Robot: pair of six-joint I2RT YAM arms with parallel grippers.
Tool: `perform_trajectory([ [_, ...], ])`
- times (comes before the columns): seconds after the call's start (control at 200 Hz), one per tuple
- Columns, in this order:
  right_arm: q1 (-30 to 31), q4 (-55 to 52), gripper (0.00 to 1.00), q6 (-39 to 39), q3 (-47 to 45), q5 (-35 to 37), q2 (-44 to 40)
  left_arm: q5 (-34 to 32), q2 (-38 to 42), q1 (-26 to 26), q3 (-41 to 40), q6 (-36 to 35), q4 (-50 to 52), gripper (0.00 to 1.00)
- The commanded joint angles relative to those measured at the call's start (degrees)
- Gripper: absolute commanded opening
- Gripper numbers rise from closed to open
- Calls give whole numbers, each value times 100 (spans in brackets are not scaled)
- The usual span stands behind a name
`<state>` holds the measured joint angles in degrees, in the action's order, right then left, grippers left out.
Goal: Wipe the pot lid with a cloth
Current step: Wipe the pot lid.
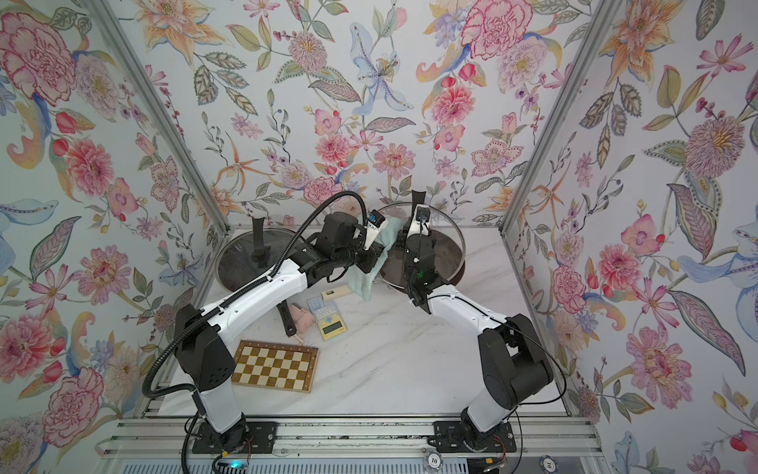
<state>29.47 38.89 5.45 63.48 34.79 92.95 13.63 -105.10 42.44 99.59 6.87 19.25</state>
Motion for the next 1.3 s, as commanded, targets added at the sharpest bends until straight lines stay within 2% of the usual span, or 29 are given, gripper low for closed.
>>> perform_trajectory([
  [0.0,136,1636,0,286,559,584,-289,609,-147,129,191,-26,406,0],
  [0.08,113,1774,0,361,422,414,-335,652,-220,134,258,-74,484,0],
  [0.155,120,1786,0,338,241,-138,-510,327,-230,104,296,-154,567,0],
  [0.305,139,1736,0,128,-487,-942,-1211,40,-209,-311,329,-121,552,0],
  [0.4,207,1081,0,-66,-924,-1684,-1906,-132,-253,-461,520,-257,587,0],
  [0.465,351,524,0,-323,-1143,-1844,-2343,-184,-385,-514,780,-371,665,0],
  [0.595,647,-124,0,-536,-1489,-1921,-2955,-20,-827,-530,1467,-519,882,0],
  [0.731,899,-192,0,-549,-1560,-1733,-3026,240,-1138,-534,1929,-469,898,0],
  [0.816,897,9,0,-538,-1569,-1481,-2907,291,-1119,-521,1906,-424,822,0],
  [0.946,797,226,0,-415,-1443,-1355,-2583,-35,-804,-533,1458,-423,634,0],
  [1.046,224,239,0,-90,-1276,-1293,-2356,-68,-475,-547,994,-427,568,0],
  [1.161,-521,491,0,653,-1079,-1365,-2104,324,-116,-530,321,-348,365,0],
  [1.291,-722,463,0,729,-561,-1138,-1569,486,-94,-387,235,-352,458,0],
])
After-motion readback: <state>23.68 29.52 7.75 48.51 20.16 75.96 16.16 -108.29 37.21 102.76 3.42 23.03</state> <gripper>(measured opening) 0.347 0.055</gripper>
